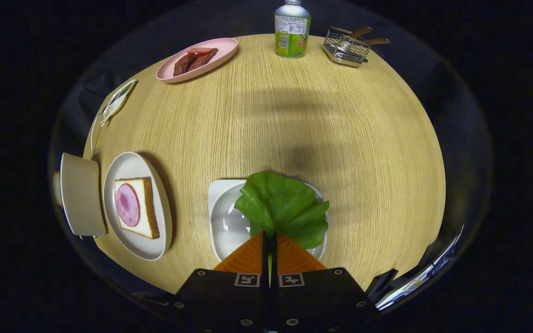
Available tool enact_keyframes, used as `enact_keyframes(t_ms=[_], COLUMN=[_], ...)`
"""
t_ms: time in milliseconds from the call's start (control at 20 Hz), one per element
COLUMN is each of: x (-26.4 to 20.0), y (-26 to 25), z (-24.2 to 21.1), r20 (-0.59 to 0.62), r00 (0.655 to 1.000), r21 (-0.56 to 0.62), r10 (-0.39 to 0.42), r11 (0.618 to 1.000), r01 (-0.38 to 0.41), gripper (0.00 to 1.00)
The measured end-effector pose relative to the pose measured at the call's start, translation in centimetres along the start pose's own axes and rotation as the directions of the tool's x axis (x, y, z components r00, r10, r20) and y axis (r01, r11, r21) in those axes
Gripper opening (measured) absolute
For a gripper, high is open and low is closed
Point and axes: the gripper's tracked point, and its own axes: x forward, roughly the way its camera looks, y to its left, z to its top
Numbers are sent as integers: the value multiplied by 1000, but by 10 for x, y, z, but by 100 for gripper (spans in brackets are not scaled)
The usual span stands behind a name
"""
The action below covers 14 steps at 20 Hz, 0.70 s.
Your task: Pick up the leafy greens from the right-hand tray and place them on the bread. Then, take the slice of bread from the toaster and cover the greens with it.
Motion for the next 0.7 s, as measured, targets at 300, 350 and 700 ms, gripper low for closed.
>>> enact_keyframes(t_ms=[300,350,700], x=[-36,-42,-77], y=[14,20,66], z=[8,10,24], r20=[44,51,96], r00=[999,999,995], r21=[-38,-45,-128], r10=[10,16,41], r11=[999,999,991], r01=[-9,-14,-29], gripper=[1,1,0])
